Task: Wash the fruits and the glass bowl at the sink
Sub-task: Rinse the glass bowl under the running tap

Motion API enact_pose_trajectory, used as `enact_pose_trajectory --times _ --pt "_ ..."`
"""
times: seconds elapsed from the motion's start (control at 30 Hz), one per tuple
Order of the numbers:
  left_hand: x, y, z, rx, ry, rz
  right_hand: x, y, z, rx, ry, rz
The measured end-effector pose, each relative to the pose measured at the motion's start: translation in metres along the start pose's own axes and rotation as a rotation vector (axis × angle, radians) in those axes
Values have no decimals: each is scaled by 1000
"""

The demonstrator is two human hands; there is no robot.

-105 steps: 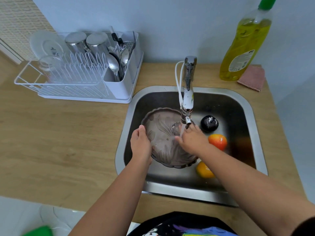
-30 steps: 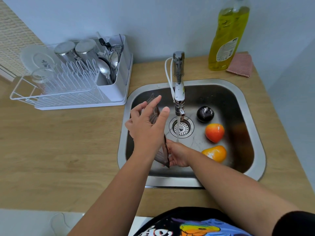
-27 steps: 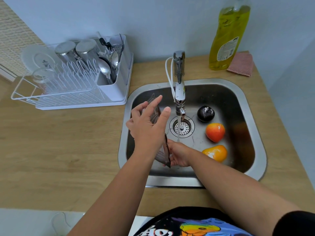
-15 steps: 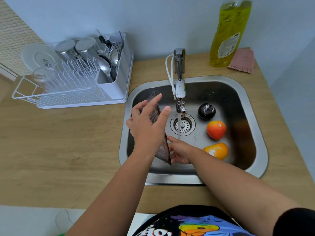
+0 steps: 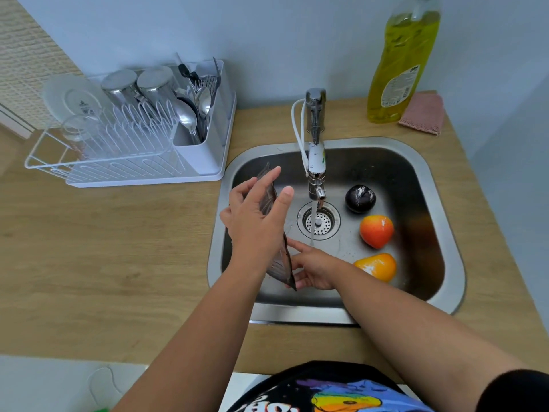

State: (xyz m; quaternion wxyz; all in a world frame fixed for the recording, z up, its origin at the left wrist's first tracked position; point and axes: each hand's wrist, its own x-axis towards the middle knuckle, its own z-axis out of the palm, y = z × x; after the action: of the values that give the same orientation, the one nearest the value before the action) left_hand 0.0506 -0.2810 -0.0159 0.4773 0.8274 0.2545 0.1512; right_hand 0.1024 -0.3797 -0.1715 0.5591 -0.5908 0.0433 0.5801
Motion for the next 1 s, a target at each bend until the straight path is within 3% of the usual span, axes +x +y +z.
enact_pose_trajectory --times 0.23,0.43,0.63,1.0 --pt "19 -23 -42 -245 15 3 -15 -13 4 118 55 -107" --pt "25 -67 -97 -595 138 -203 -34 -19 14 269 52 -245" --pt "25 -110 -126 -640 221 -318 -40 -40 35 344 30 -364" --pt "38 -165 -174 -548 276 -314 -16 -68 95 196 59 -429"
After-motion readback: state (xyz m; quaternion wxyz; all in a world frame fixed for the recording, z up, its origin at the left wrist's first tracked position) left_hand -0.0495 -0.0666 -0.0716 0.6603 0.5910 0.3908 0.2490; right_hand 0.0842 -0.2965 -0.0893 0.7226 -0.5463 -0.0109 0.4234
